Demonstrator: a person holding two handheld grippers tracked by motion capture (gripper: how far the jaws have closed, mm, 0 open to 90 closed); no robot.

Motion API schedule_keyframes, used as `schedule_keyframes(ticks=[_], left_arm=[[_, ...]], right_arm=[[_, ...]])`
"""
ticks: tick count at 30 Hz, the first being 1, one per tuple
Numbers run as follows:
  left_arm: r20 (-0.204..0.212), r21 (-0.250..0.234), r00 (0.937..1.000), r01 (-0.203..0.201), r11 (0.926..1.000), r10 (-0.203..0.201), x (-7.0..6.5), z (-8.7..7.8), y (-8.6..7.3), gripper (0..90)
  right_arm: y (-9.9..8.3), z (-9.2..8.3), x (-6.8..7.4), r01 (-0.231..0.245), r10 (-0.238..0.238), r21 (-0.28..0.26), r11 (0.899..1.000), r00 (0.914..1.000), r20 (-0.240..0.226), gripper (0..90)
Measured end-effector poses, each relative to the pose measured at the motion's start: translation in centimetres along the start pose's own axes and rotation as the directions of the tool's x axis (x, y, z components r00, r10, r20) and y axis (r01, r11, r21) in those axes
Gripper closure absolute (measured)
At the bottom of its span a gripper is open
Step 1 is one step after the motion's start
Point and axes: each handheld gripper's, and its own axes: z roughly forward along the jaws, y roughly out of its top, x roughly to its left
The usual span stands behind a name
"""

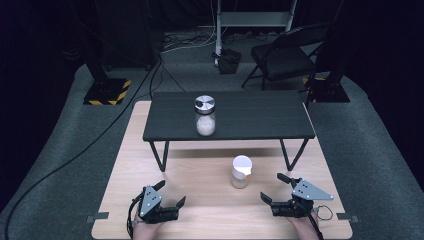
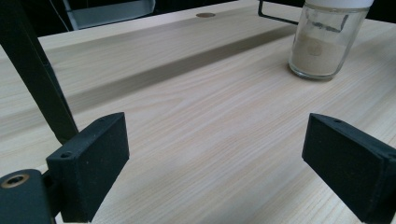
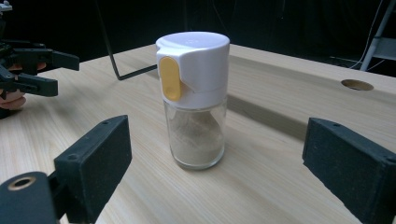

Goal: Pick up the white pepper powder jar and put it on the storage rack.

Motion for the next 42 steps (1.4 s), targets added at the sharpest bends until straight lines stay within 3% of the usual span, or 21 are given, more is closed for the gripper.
schedule_keyframes(ticks=[13,28,34,42], left_arm=[[-0.001,-0.001,1.0000,-0.002,1.0000,0.002,0.0,0.0,0.0,7.1],[-0.001,-0.001,1.0000,-0.002,1.0000,0.002,0.0,0.0,0.0,7.2],[0.001,0.000,1.0000,-0.002,1.0000,0.002,0.0,0.0,0.0,7.2],[0.000,-0.001,1.0000,-0.002,1.0000,0.002,0.0,0.0,0.0,7.2]], right_arm=[[1.7,2.7,0.6,0.021,-0.021,0.009,1.000,0.9993,-0.032,7.4],[3.4,5.5,0.7,-0.006,0.008,0.050,0.999,0.9995,-0.030,8.5],[3.8,7.1,1.0,-0.034,0.035,0.088,0.996,0.9994,-0.006,9.9],[3.8,8.4,1.7,-0.068,0.065,0.099,0.993,0.9975,0.029,11.4]])
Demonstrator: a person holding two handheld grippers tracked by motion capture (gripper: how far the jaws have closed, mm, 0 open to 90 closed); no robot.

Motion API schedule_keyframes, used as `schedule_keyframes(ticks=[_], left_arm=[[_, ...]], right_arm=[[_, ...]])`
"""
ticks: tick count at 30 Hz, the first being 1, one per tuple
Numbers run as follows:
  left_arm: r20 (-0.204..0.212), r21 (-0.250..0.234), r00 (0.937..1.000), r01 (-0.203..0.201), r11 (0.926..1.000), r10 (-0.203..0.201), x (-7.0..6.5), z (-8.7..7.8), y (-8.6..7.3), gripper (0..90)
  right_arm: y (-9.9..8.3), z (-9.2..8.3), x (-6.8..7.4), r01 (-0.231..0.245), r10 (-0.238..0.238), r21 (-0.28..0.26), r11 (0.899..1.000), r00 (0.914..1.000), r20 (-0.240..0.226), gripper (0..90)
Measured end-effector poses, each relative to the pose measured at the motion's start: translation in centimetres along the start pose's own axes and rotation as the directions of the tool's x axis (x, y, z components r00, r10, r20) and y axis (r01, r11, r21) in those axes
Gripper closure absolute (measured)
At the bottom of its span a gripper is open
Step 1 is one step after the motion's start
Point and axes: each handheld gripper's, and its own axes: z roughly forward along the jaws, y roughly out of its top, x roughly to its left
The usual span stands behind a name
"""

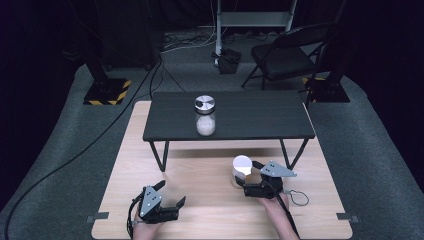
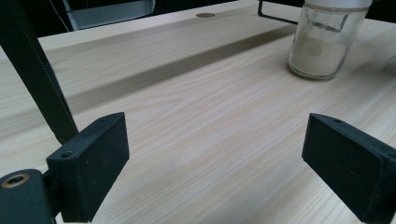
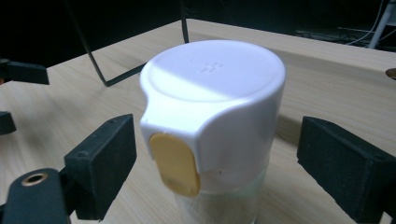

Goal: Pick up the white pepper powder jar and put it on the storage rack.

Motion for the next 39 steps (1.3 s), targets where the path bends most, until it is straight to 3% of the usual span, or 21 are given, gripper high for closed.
schedule_keyframes(ticks=[9,15,20,29,39], left_arm=[[0.003,0.002,1.0000,-0.001,1.0000,0.001,0.0,0.0,0.0,7.2],[0.005,0.003,1.0000,0.004,1.0000,-0.004,0.1,0.0,0.1,7.2],[0.004,0.003,1.0000,0.001,1.0000,-0.001,0.1,0.0,0.1,7.3],[0.005,0.004,1.0000,0.006,1.0000,-0.006,0.1,0.1,0.1,7.2],[0.006,0.005,0.9999,0.008,1.0000,-0.008,0.2,0.1,0.1,7.2]], right_arm=[[0.4,1.3,0.6,-0.015,0.014,0.025,1.000,0.9992,0.037,15.3],[0.2,1.6,0.7,-0.029,0.029,0.016,0.999,0.9989,0.036,18.8],[0.2,1.8,0.6,-0.011,0.011,0.012,1.000,0.9997,0.021,26.9],[0.3,1.7,1.3,0.035,-0.035,0.010,0.999,0.9985,0.041,29.5],[0.8,1.1,1.1,0.020,-0.021,0.034,0.999,0.9993,0.030,29.8]])
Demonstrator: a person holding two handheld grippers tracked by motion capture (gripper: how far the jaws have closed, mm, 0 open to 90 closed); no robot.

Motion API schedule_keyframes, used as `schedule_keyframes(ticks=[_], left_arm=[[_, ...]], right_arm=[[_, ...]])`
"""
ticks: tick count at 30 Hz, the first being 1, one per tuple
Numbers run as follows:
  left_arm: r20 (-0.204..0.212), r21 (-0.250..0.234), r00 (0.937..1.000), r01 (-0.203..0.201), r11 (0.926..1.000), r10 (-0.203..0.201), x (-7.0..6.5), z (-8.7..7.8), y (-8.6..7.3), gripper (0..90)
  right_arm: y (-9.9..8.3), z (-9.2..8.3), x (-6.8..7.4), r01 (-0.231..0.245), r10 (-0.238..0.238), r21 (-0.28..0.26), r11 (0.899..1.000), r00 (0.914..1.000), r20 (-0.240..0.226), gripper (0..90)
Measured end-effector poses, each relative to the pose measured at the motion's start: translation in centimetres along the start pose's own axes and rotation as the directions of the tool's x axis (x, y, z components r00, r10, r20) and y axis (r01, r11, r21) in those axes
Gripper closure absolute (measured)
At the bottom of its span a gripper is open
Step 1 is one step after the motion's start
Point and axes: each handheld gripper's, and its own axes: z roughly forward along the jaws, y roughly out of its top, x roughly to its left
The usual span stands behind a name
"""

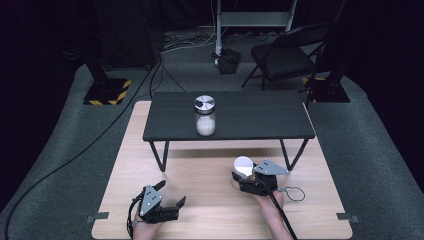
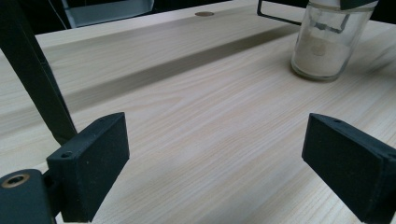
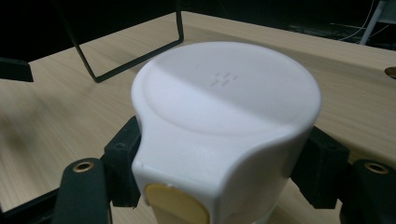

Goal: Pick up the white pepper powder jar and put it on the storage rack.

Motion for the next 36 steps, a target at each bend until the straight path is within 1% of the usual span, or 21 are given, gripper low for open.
schedule_keyframes(ticks=[6,14,19,22,28,32,36], left_arm=[[-0.001,0.001,1.0000,0.000,1.0000,0.000,0.0,0.0,0.0,7.2],[-0.002,0.002,1.0000,-0.002,1.0000,0.002,-0.1,0.0,0.0,7.2],[-0.003,0.002,1.0000,-0.001,1.0000,0.001,-0.1,0.0,0.0,7.2],[-0.004,0.001,1.0000,-0.001,1.0000,0.001,-0.1,0.0,0.0,7.3],[-0.005,-0.001,1.0000,-0.004,1.0000,0.004,-0.1,0.0,0.0,7.2],[-0.005,0.001,1.0000,-0.007,1.0000,0.007,-0.2,0.0,0.0,7.3],[-0.005,0.001,1.0000,-0.005,1.0000,0.005,-0.2,0.0,0.0,7.3]], right_arm=[[0.4,-0.8,0.0,0.009,-0.009,0.006,1.000,1.0000,-0.005,29.8],[1.1,-2.5,-0.2,0.018,-0.019,-0.026,0.999,0.9996,-0.019,29.9],[1.9,-3.4,-0.2,0.037,-0.038,-0.045,0.998,0.9989,-0.029,29.9],[2.4,-3.9,-0.1,0.044,-0.046,-0.057,0.997,0.9984,-0.034,29.9],[3.7,-5.0,0.2,0.075,-0.078,-0.080,0.994,0.9963,-0.037,29.9],[4.8,-5.6,0.3,0.085,-0.089,-0.085,0.993,0.9953,-0.039,29.9],[5.8,-6.3,0.3,0.084,-0.088,-0.096,0.992,0.9953,-0.041,29.9]])
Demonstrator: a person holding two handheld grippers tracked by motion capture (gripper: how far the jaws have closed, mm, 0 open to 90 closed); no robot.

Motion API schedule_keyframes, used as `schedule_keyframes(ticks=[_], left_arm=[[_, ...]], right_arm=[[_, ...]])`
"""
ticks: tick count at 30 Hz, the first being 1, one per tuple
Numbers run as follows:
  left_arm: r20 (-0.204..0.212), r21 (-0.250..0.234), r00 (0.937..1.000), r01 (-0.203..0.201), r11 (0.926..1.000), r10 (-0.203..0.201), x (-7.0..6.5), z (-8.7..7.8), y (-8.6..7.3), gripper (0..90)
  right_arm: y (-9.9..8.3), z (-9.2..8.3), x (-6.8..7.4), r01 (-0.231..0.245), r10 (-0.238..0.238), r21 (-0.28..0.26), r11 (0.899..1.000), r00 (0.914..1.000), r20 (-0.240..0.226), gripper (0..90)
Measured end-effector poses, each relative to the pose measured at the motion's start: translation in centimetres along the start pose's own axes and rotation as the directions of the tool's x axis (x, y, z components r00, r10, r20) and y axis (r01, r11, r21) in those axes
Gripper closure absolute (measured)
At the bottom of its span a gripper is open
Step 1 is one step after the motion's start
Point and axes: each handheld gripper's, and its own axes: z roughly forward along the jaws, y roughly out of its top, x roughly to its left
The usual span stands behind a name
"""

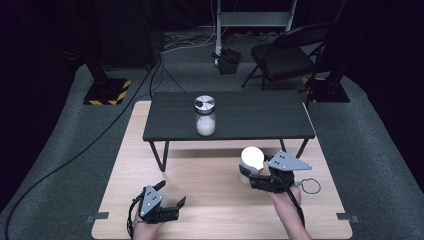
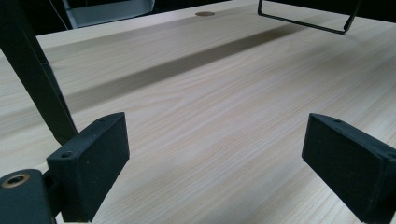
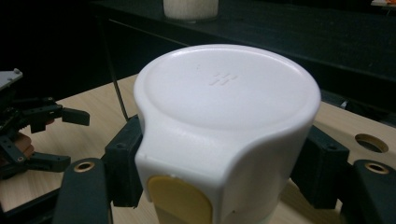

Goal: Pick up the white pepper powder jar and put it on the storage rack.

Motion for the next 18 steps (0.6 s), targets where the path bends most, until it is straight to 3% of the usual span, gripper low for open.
schedule_keyframes(ticks=[18], left_arm=[[0.001,0.002,1.0000,0.001,1.0000,-0.001,0.0,0.0,0.0,7.3]], right_arm=[[4.6,-1.9,-0.8,0.027,-0.025,-0.033,0.999,0.9988,0.041,29.9]])
